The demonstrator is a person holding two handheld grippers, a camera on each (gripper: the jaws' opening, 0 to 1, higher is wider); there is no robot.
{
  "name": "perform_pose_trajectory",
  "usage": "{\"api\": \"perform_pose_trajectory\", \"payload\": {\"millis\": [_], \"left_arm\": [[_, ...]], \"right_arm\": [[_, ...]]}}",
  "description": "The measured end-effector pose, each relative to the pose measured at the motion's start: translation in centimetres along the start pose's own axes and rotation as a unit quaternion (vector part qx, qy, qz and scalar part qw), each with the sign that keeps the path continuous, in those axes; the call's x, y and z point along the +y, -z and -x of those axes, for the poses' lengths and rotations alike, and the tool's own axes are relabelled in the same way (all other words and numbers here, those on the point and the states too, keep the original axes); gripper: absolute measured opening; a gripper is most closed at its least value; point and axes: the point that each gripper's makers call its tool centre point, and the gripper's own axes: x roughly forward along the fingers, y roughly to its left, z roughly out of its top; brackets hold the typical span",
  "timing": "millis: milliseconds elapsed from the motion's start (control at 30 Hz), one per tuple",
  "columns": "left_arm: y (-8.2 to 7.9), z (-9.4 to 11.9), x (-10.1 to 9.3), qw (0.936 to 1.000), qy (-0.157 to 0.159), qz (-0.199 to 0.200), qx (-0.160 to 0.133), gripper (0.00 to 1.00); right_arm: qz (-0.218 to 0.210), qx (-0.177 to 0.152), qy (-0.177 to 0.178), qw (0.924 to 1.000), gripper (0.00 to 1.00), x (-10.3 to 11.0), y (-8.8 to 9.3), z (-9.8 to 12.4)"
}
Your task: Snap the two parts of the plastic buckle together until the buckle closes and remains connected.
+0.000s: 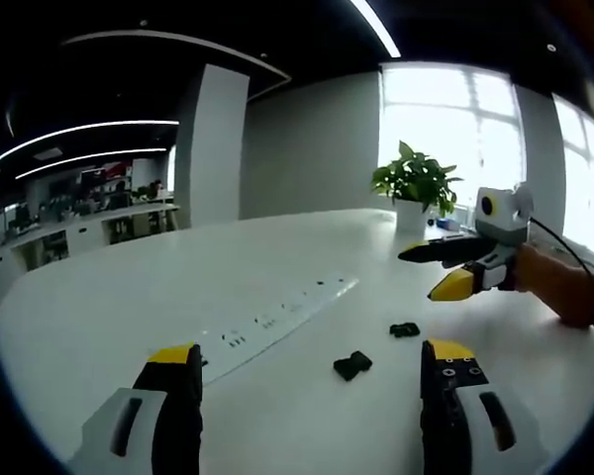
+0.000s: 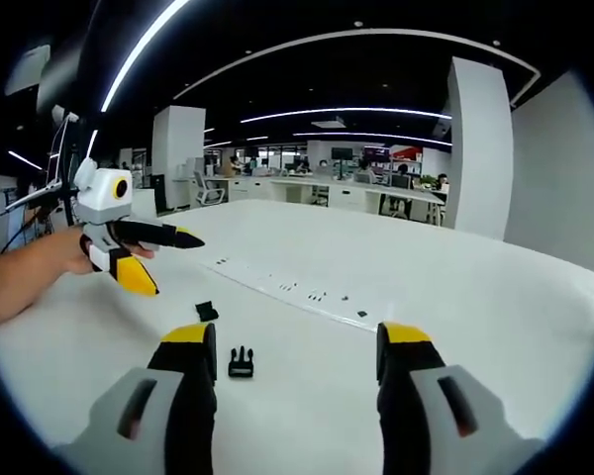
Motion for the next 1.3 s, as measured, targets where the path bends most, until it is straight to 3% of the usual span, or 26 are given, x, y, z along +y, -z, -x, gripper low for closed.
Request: {"api": "perform_pose_trajectory", "payload": {"millis": [300,1000,1167,1300], "left_arm": [[-0.8,-0.9,0.0,0.9999,0.012,-0.010,-0.006,0.92],[0.4,-2.5,-0.2,0.9979,0.041,-0.046,0.021,0.85],[0.6,-2.6,-0.2,0.9978,0.053,-0.036,0.018,0.81],[1.5,-3.1,-0.5,0.9955,0.059,-0.062,0.039,0.79]], "right_arm": [[0.001,-0.003,-0.005,1.0000,0.65,0.0,-0.5,-0.6],[0.010,0.008,-0.015,0.9998,0.63,-0.4,0.5,-1.7],[0.016,0.017,-0.027,0.9993,0.57,0.0,0.9,-1.6],[0.016,0.021,-0.031,0.9992,0.57,0.2,1.1,-1.9]]}}
